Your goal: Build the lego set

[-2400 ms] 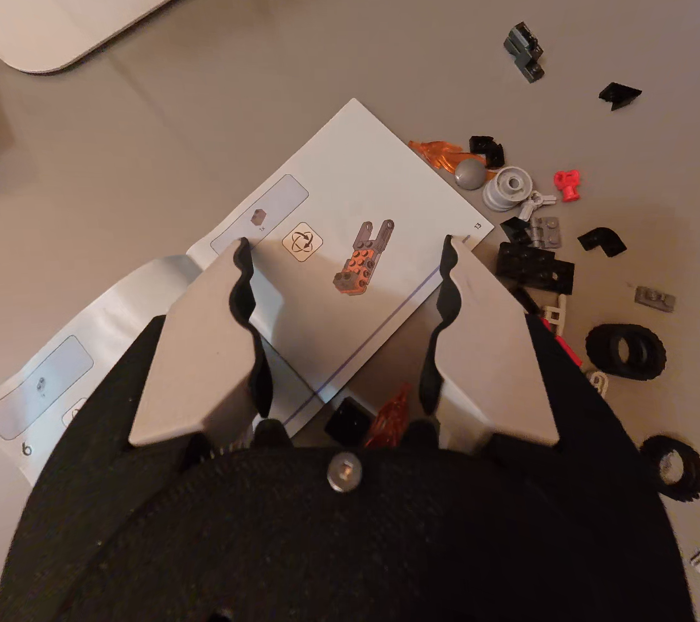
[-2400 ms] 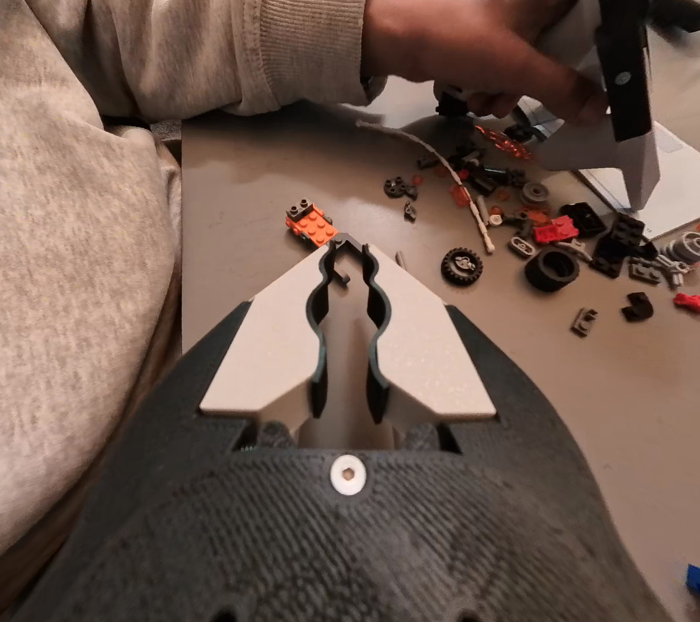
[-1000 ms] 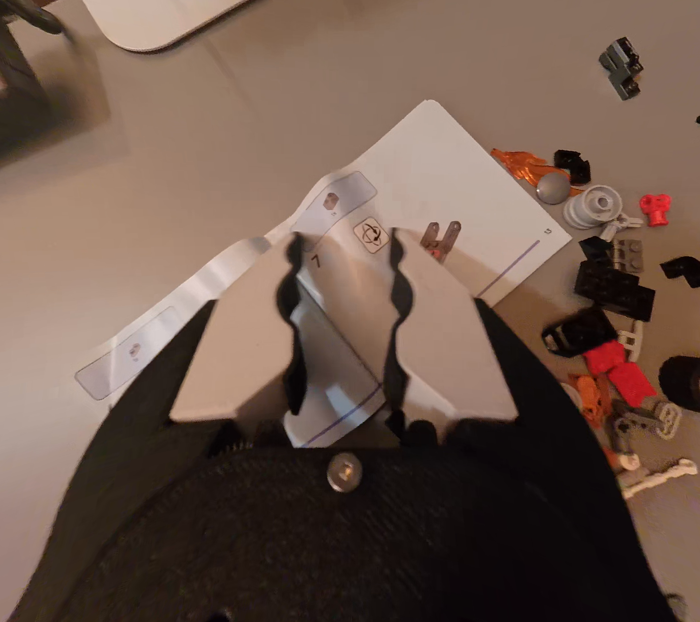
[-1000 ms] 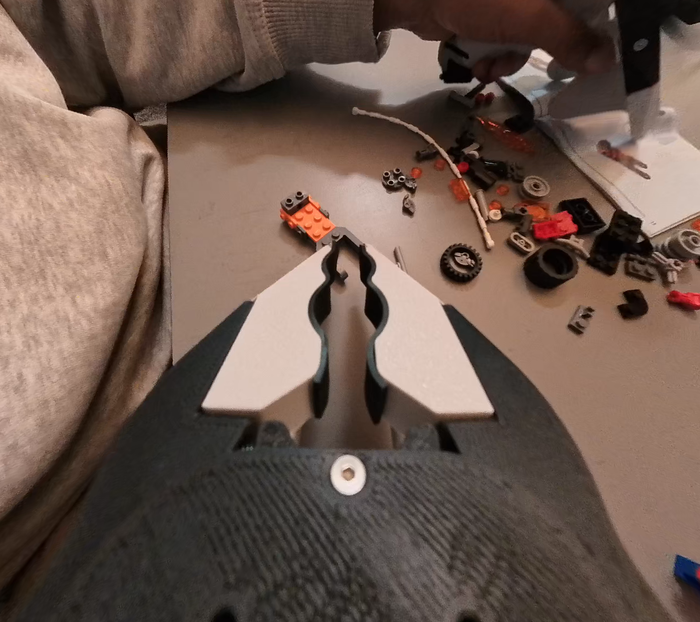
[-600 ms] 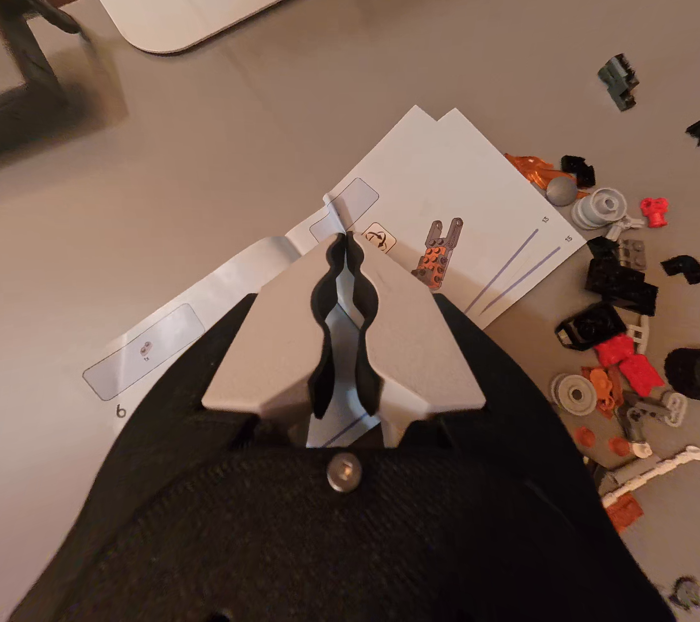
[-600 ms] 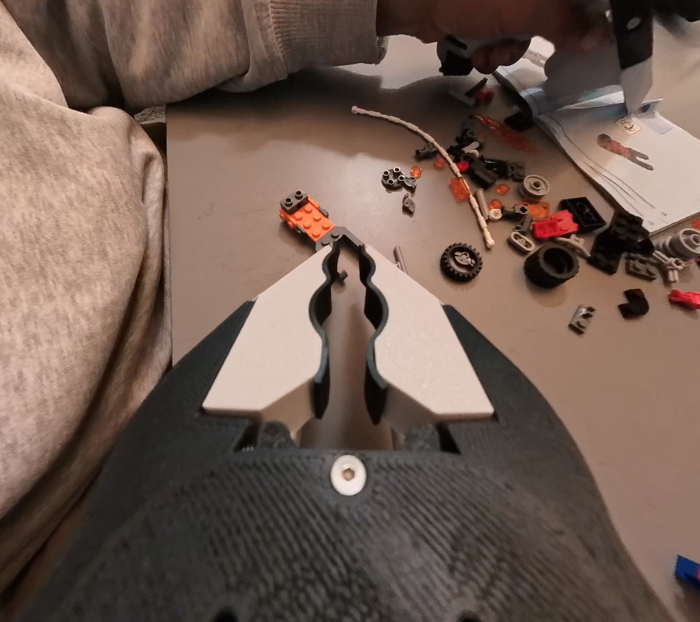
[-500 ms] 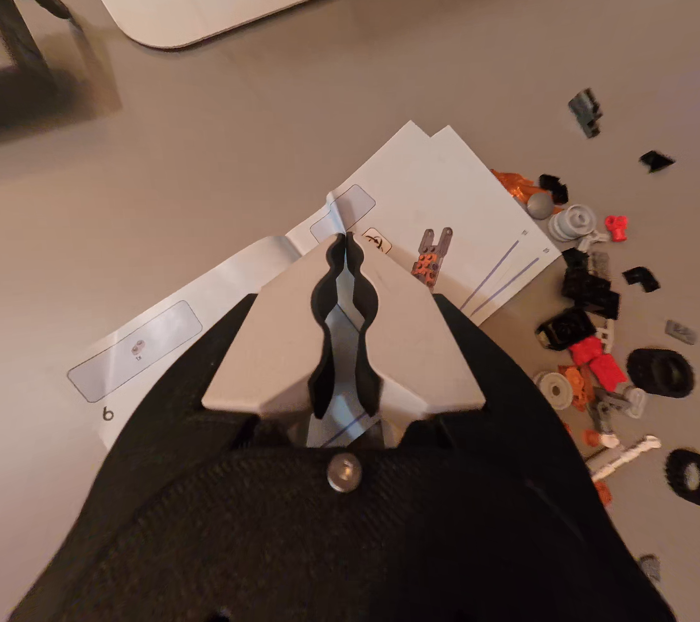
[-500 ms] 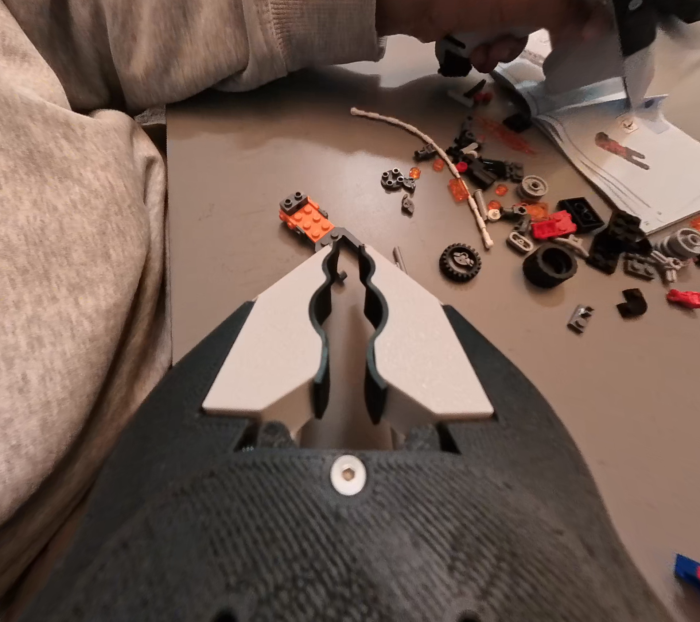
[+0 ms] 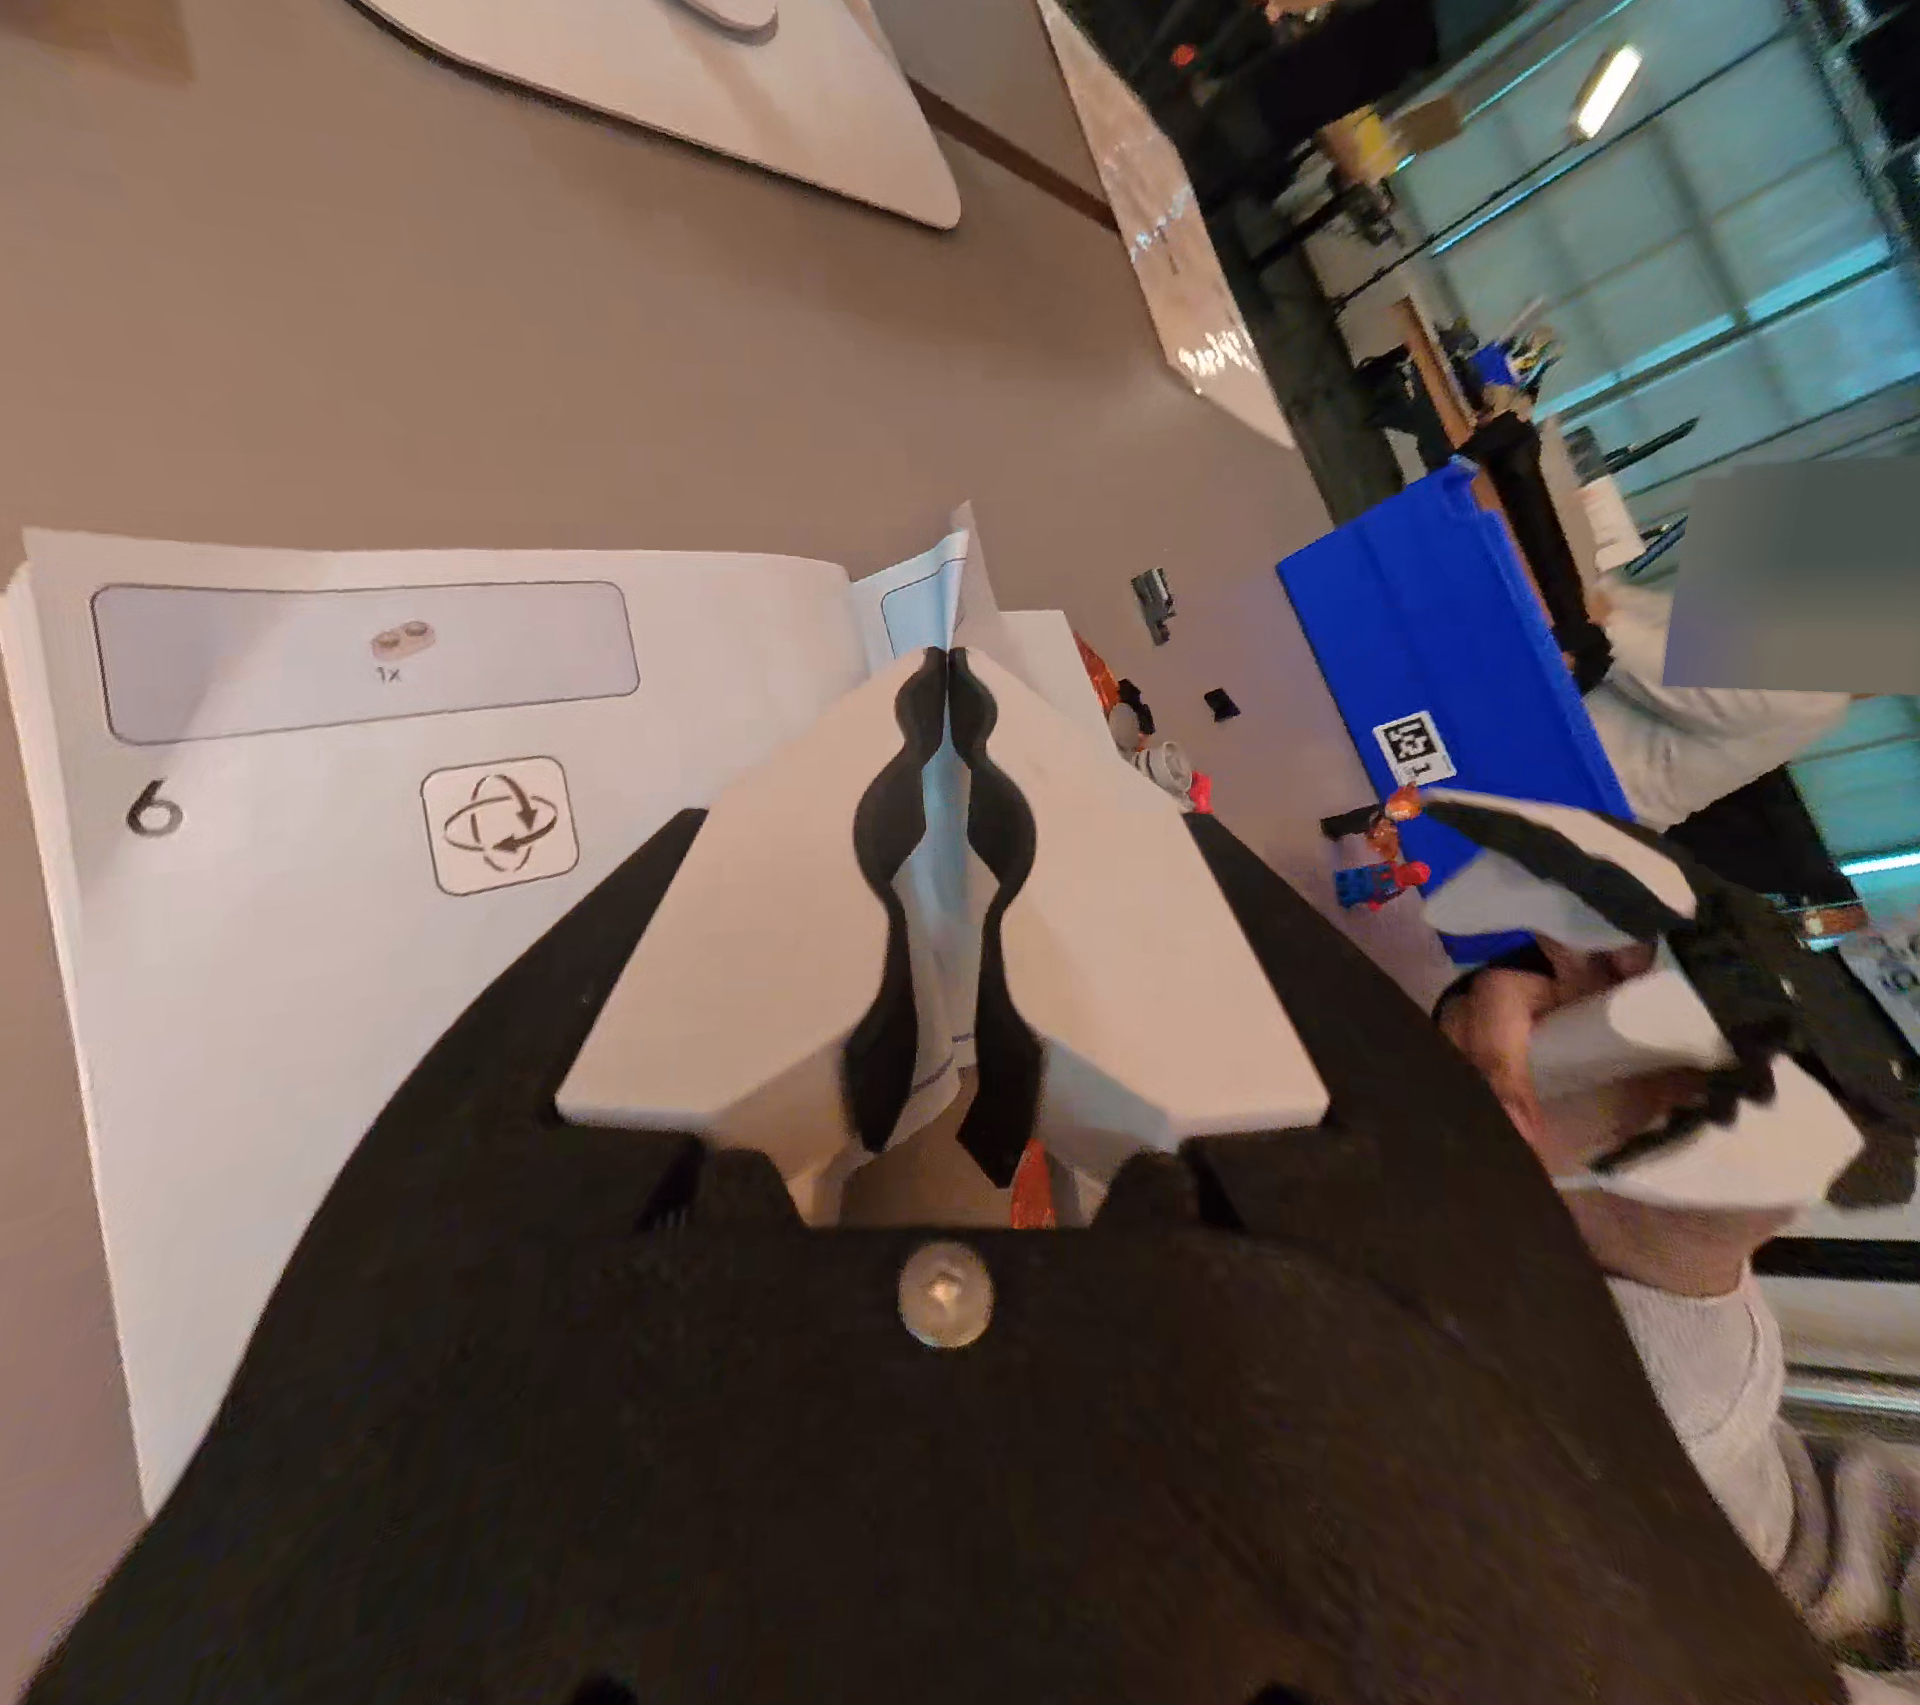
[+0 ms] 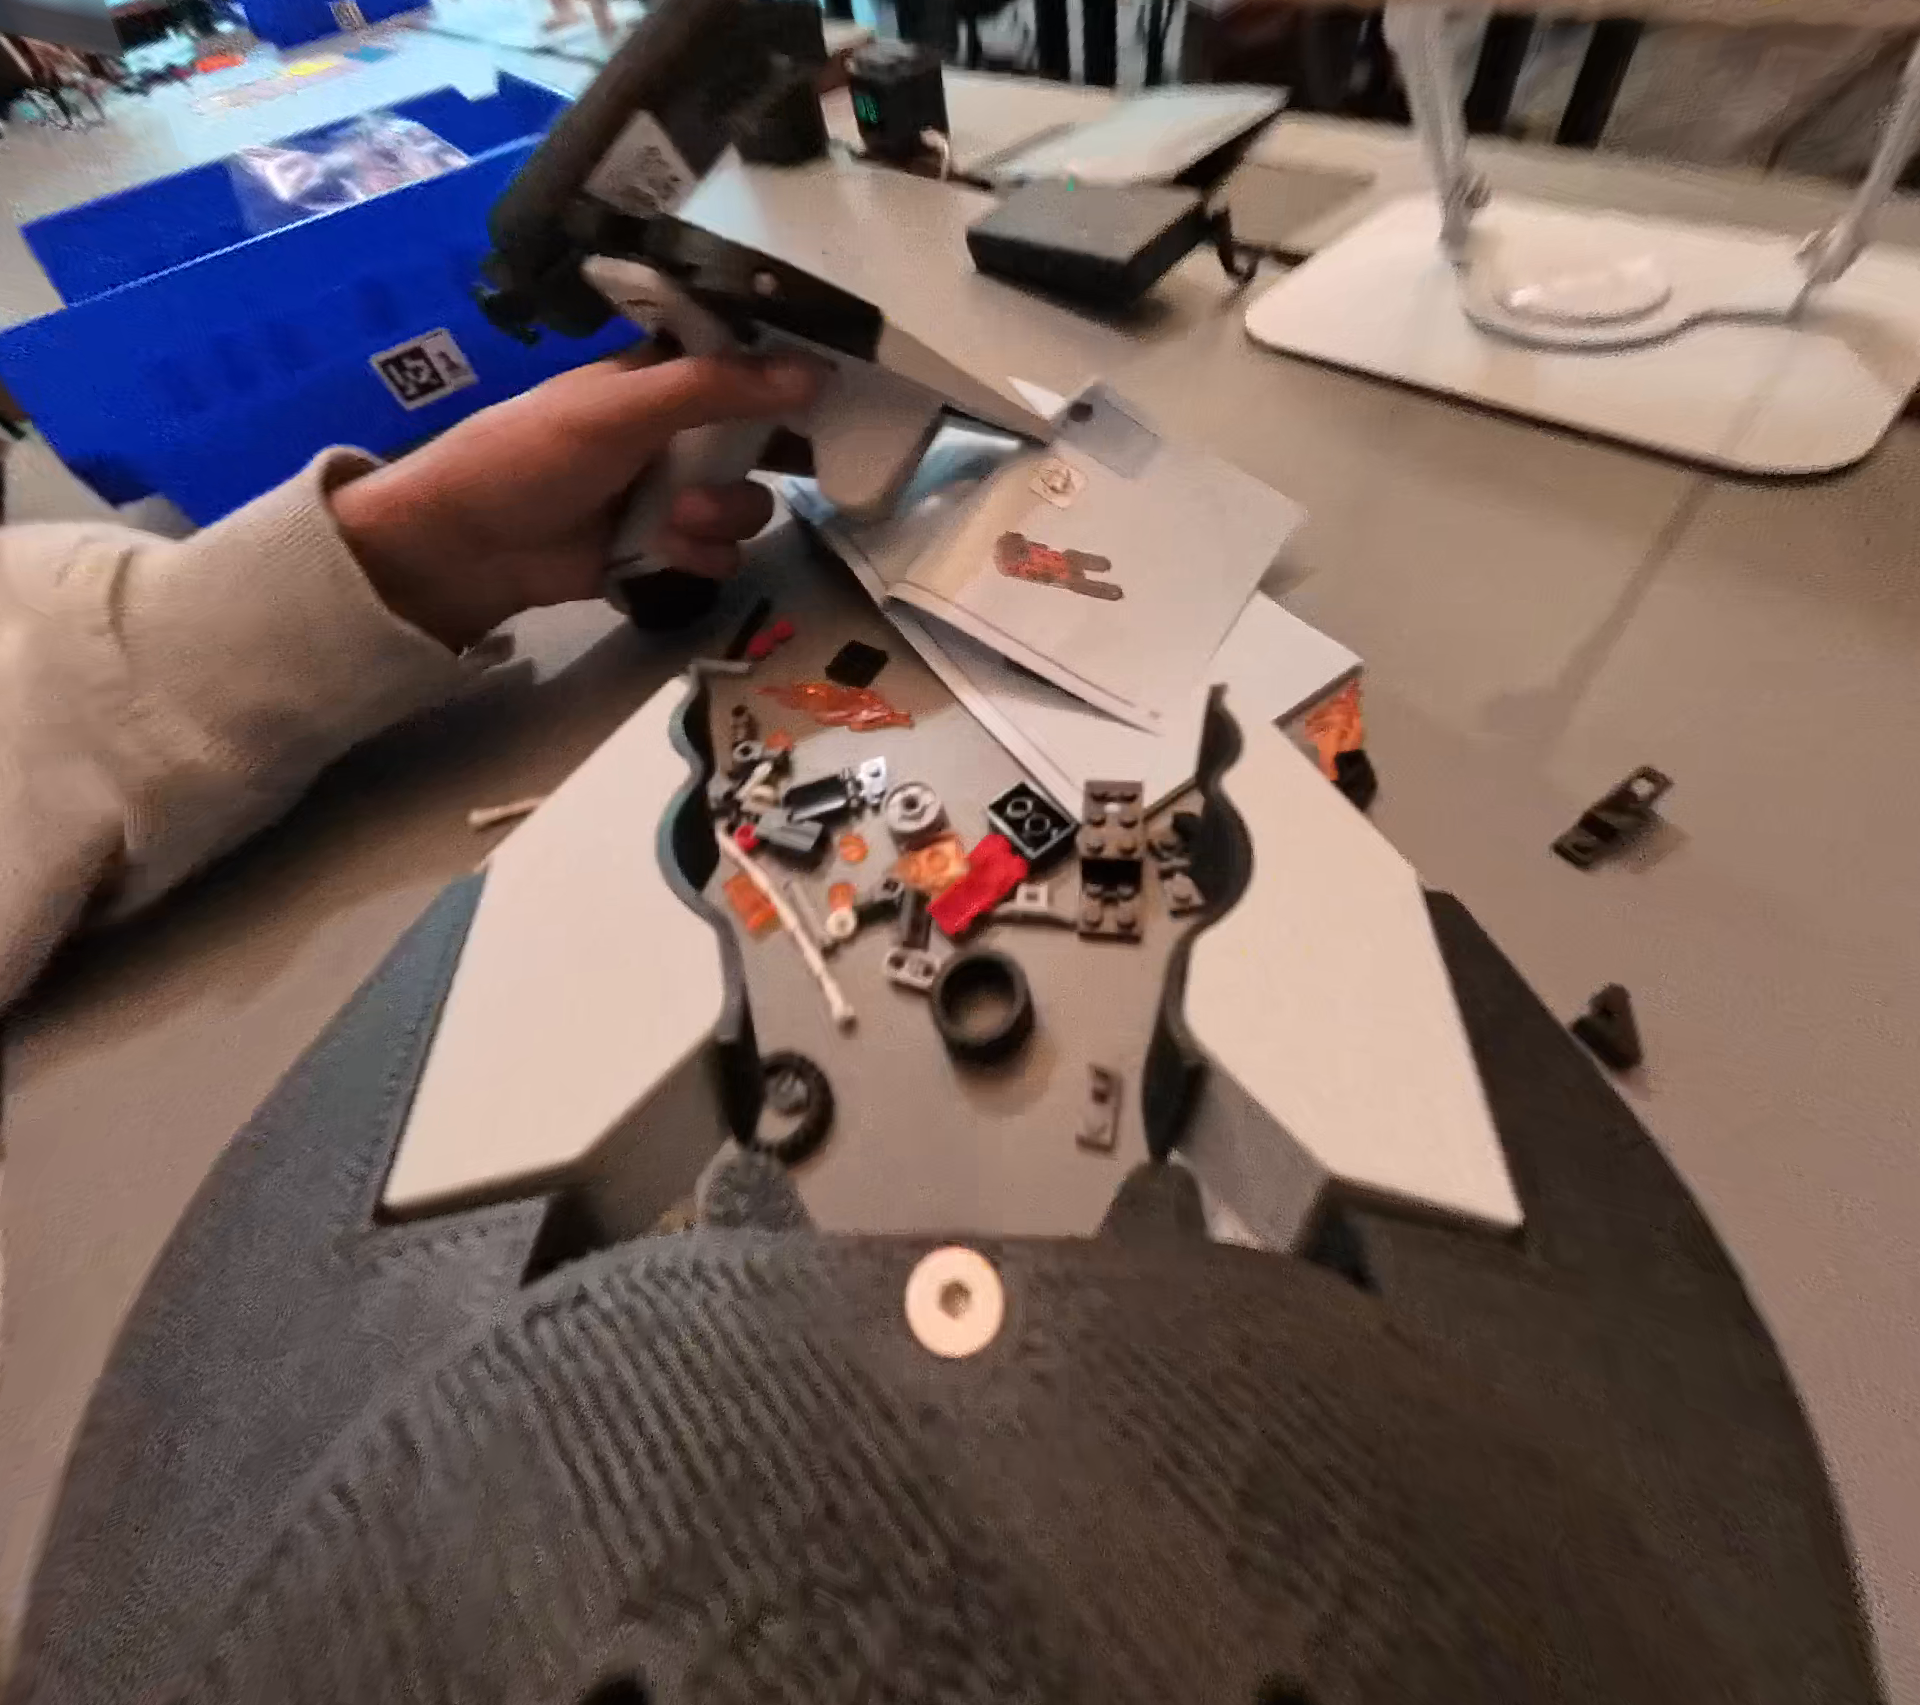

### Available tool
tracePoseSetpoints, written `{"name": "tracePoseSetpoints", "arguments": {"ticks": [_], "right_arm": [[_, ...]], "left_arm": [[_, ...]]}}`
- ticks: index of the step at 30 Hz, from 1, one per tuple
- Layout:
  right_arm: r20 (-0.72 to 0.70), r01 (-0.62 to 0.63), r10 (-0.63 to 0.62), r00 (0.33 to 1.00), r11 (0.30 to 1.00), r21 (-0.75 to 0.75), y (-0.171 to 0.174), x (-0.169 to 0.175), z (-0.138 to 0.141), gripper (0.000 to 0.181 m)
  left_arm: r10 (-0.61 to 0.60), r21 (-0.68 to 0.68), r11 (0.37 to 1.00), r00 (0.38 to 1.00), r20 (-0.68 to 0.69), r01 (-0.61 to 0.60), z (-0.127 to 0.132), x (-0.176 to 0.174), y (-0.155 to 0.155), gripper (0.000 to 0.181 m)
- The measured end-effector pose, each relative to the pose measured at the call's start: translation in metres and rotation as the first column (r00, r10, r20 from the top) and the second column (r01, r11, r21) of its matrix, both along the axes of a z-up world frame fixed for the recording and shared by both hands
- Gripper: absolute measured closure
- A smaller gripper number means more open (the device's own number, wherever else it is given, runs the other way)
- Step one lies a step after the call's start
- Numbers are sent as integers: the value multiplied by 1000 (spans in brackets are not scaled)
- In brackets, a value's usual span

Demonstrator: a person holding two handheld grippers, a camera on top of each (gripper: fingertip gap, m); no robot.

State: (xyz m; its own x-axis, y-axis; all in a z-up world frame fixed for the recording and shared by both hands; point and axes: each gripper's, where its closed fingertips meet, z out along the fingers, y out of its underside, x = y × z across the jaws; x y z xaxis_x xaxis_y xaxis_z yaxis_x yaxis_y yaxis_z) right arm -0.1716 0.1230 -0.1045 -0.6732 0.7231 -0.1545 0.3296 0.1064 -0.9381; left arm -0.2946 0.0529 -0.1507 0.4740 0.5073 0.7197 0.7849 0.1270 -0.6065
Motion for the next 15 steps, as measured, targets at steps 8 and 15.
{"name": "tracePoseSetpoints", "arguments": {"ticks": [8, 15], "right_arm": [[131, -54, 77, 988, 984, -169, -16, -92, 13, 89], [362, 32, 38, 931, 982, -186, -12, -151, -28, 92]], "left_arm": [[-11, 85, 996, 1000, 10, 10, 9, 1, -1, 181], [-29, 123, 992, 999, 23, 26, 10, 1, -1, 181]]}}
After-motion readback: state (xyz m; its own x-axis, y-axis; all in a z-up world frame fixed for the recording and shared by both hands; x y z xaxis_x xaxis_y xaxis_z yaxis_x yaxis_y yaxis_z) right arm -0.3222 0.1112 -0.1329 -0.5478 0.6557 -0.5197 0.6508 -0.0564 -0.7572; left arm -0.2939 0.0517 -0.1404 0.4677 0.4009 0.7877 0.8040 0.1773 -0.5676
